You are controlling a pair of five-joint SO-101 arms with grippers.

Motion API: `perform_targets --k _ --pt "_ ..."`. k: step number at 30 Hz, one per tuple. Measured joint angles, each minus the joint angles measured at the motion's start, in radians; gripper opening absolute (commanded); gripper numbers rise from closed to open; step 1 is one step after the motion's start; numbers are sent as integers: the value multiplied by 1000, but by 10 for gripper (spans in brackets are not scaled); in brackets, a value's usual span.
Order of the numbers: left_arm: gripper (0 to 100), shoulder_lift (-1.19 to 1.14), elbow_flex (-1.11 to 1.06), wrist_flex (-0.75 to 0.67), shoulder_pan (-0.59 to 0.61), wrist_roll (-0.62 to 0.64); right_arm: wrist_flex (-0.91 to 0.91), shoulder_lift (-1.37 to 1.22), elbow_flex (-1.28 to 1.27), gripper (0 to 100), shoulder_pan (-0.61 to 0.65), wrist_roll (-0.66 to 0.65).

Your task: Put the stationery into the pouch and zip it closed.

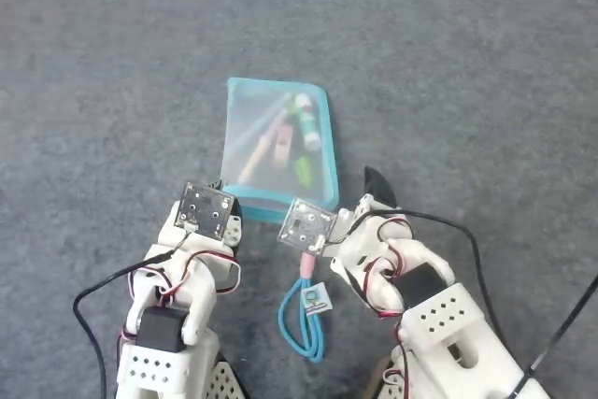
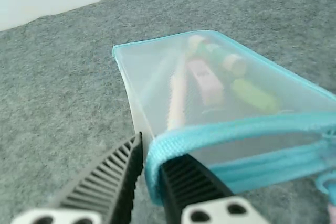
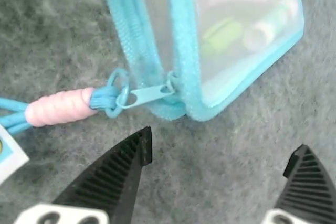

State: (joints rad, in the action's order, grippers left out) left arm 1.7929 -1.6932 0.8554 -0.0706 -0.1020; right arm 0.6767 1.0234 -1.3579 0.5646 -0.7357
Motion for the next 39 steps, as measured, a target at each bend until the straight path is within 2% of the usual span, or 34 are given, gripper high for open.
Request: perform_targets --k 12,17,29,35,39 --pt "12 0 0 0 0 0 -58 0 0 384 0 -3" --pt "12 0 0 0 0 0 -58 -8 0 384 41 -3" --pt "12 0 0 0 0 0 -91 -292 184 382 71 -3" --pt "12 0 0 0 0 0 -92 -454 305 263 71 -3" --pt "12 0 0 0 0 0 -92 -514 359 147 71 31"
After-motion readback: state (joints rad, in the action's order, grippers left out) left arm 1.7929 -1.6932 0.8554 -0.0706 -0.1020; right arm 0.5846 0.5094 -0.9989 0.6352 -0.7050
